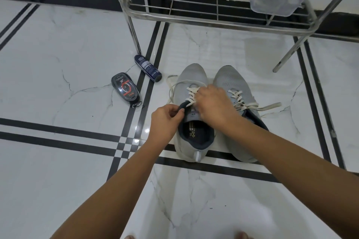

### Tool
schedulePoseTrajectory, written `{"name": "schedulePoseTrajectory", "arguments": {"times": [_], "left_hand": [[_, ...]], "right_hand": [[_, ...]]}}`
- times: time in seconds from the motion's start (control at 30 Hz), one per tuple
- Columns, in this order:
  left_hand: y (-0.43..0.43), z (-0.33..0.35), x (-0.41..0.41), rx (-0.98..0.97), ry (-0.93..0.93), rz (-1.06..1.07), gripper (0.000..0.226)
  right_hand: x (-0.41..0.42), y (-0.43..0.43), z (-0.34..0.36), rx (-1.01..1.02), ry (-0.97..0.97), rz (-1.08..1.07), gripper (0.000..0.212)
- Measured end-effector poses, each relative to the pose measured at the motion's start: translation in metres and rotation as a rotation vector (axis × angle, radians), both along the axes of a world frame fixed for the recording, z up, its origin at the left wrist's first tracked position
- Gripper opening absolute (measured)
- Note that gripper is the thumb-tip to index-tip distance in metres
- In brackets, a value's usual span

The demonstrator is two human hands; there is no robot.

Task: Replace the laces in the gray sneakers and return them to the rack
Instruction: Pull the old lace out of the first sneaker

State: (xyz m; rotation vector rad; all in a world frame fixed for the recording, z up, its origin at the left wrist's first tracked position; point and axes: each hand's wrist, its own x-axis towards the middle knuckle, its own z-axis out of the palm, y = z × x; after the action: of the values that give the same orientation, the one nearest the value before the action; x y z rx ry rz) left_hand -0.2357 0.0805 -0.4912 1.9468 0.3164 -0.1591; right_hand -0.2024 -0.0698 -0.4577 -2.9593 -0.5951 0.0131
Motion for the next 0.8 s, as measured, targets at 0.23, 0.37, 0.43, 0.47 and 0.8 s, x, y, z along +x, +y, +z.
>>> {"name": "schedulePoseTrajectory", "arguments": {"times": [0.23, 0.37, 0.43, 0.47, 0.8], "left_hand": [[-0.004, -0.002, 0.000, 0.007, 0.007, -0.001, 0.016], [-0.002, -0.001, -0.001, -0.010, 0.006, -0.015, 0.017], [-0.002, 0.000, -0.001, -0.009, -0.001, -0.026, 0.017], [-0.003, 0.000, -0.001, -0.007, -0.005, -0.027, 0.017], [-0.003, 0.000, -0.001, -0.013, -0.007, -0.017, 0.016]], "right_hand": [[0.010, -0.012, 0.015, 0.699, 0.553, -0.324, 0.017], [0.008, 0.008, 0.026, 0.179, 0.629, -0.040, 0.043], [0.004, 0.013, 0.023, -0.117, 0.428, 0.039, 0.043], [0.002, 0.016, 0.021, -0.239, 0.353, 0.075, 0.038], [0.010, -0.011, 0.037, 1.559, 0.783, -0.551, 0.025]]}}
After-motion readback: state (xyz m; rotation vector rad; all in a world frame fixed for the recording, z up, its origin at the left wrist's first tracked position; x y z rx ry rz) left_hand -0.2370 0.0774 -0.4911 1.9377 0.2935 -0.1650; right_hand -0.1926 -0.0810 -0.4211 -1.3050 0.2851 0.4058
